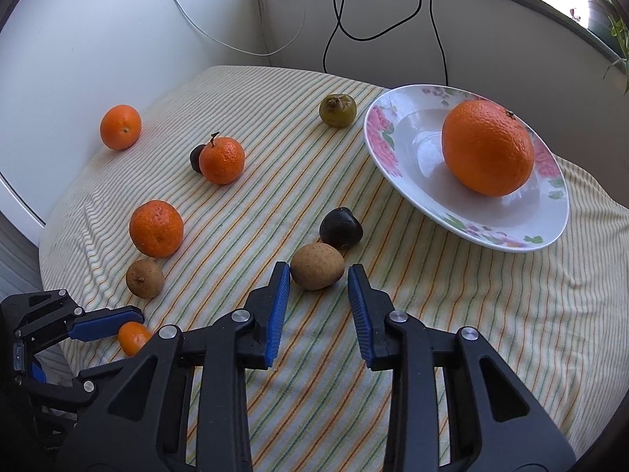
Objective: Organize fruits
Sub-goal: 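Grasp the brown kiwi with the right gripper while the left gripper grasps a small tangerine, then carry the kiwi with the right gripper to the plate while the left gripper carries the tangerine there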
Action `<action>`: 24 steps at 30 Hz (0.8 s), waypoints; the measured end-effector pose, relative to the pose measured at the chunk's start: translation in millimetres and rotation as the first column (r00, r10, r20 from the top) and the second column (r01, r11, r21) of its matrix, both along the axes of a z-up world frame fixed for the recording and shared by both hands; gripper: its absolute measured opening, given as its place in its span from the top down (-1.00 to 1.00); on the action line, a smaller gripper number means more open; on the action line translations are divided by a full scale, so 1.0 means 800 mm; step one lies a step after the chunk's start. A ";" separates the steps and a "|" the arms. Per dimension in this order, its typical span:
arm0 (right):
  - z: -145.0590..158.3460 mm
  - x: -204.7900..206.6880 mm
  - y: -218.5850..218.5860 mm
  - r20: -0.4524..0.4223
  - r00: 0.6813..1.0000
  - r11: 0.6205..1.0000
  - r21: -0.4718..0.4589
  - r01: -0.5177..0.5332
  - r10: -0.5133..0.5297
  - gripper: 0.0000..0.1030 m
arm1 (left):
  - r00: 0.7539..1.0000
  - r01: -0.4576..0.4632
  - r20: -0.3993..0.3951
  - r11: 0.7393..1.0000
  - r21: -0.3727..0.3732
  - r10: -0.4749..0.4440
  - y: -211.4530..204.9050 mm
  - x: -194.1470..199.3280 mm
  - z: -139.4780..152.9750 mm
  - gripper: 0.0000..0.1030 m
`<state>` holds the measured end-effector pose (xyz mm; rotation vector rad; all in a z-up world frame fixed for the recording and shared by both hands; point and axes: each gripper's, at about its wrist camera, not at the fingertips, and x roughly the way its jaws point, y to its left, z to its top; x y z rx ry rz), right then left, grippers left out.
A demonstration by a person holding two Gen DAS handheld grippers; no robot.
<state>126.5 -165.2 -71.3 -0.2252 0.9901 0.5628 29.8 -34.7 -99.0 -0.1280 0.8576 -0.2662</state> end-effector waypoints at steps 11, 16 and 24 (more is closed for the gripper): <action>-0.001 -0.001 -0.002 0.004 1.000 1.000 0.006 0.005 -0.005 0.43 | 1.000 0.001 0.003 0.999 -0.032 -0.001 0.002 -0.002 0.003 0.47; 0.007 -0.006 -0.010 0.012 1.000 1.000 0.021 0.012 -0.012 0.44 | 1.000 0.009 0.010 0.999 -0.040 -0.008 -0.001 -0.003 0.007 0.47; 0.028 -0.014 -0.030 0.036 0.999 0.998 0.056 0.032 -0.034 0.44 | 0.999 0.026 0.034 0.998 -0.056 -0.024 -0.009 0.002 0.021 0.47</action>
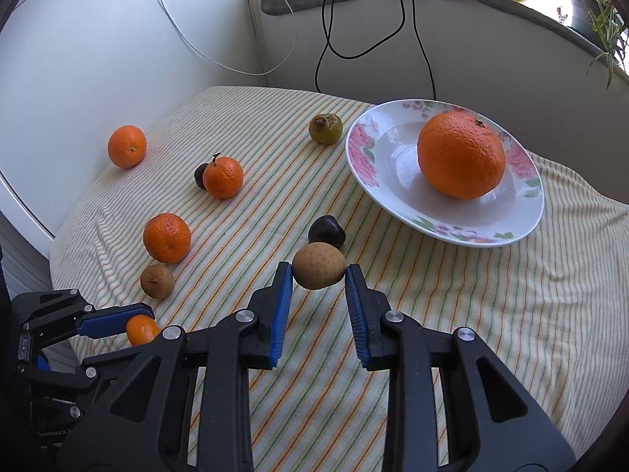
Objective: Organize fruits
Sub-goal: 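Carry the kiwi with the right gripper to the plate while the left gripper carries the tangerine there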
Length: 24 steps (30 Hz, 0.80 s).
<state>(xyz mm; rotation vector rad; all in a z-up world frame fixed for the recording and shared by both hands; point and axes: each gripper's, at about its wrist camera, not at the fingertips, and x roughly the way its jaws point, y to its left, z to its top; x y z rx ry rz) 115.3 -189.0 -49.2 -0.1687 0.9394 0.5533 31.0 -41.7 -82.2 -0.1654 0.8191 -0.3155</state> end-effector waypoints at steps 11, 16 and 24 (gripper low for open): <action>0.041 -0.006 -0.042 0.060 0.997 0.998 0.029 0.052 -0.053 0.44 | 0.997 0.051 0.062 0.999 -0.005 -0.051 -0.028 0.030 0.026 0.47; 0.052 0.002 -0.064 0.075 0.993 0.996 0.036 0.086 -0.088 0.44 | 0.994 0.070 0.087 0.998 -0.003 -0.069 -0.042 0.047 0.036 0.47; 0.060 0.022 -0.091 0.090 0.987 0.990 0.037 0.133 -0.135 0.44 | 0.990 0.095 0.106 0.995 -0.007 -0.094 -0.063 0.076 0.046 0.47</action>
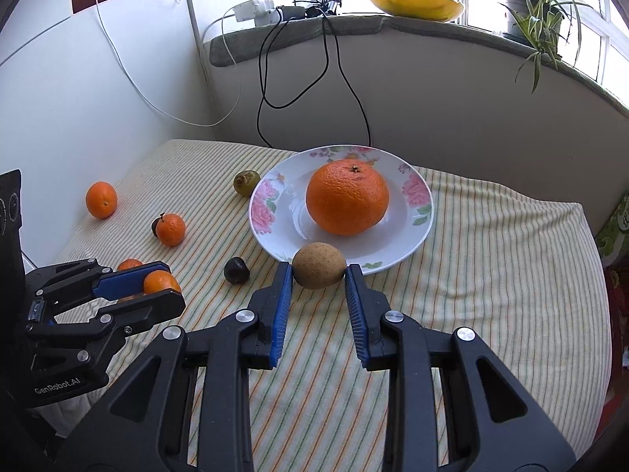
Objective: Organize fruits
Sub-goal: 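Carry the kiwi with the right gripper to the plate while the left gripper carries the tangerine there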
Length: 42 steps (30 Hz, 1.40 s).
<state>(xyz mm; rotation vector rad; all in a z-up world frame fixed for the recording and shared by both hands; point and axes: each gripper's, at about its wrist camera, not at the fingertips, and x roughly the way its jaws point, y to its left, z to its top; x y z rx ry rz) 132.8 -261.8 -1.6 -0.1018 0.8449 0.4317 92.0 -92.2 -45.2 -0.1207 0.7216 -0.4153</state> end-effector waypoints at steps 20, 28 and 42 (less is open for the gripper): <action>-0.019 0.064 -0.030 -0.024 0.999 0.999 -0.011 0.046 -0.046 0.44 | 0.999 0.033 -0.014 0.999 0.029 -0.033 -0.054 0.082 -0.008 0.47; -0.025 0.075 -0.029 -0.030 0.999 0.999 -0.015 0.042 -0.043 0.44 | 0.999 0.039 -0.024 0.998 0.041 -0.038 -0.062 0.094 -0.012 0.47; -0.026 0.078 -0.028 -0.032 0.999 0.999 -0.017 0.040 -0.041 0.44 | 0.999 0.043 -0.017 0.997 0.056 -0.043 -0.066 0.100 -0.009 0.47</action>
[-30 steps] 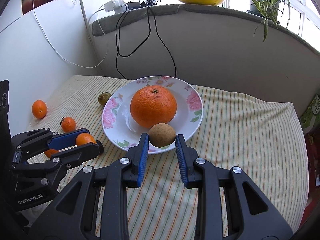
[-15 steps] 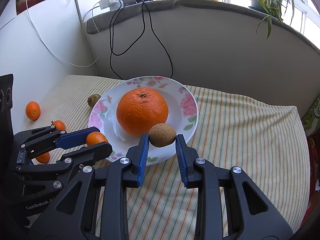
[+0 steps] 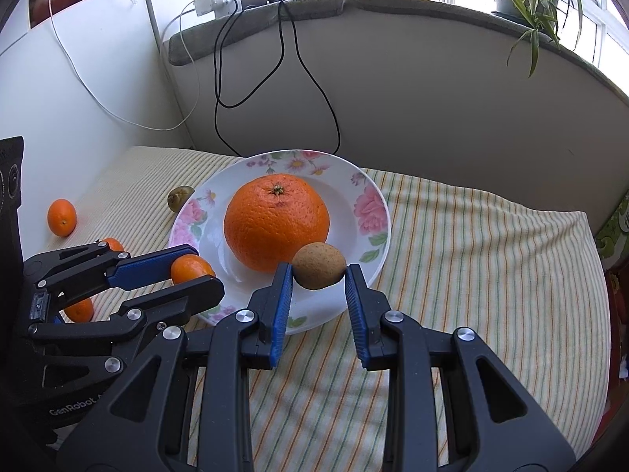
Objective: Organize fruits
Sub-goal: 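Carry the kiwi with the right gripper to the plate while the left gripper carries the tangerine there, then open both grippers to release the kiwi and tangerine on the plate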
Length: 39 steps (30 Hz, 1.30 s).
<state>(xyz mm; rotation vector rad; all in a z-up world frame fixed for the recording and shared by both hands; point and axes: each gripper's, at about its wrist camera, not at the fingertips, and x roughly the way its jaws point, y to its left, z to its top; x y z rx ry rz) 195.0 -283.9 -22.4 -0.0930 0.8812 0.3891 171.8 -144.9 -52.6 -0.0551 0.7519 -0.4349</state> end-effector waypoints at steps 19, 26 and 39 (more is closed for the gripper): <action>0.008 -0.004 -0.008 0.026 0.999 1.000 0.009 0.027 -0.028 -0.05 | 0.999 -0.030 0.013 1.000 0.004 0.030 0.007 -0.003 0.004 0.19; 0.017 -0.011 -0.008 0.042 0.998 0.999 0.004 0.041 -0.041 -0.23 | 0.999 -0.039 0.023 0.999 0.006 0.039 0.013 -0.014 0.009 -0.01; 0.040 -0.033 -0.002 0.066 0.996 0.998 0.022 0.056 -0.058 -0.66 | 0.993 -0.105 0.062 0.994 0.002 0.105 0.038 -0.044 0.032 -0.52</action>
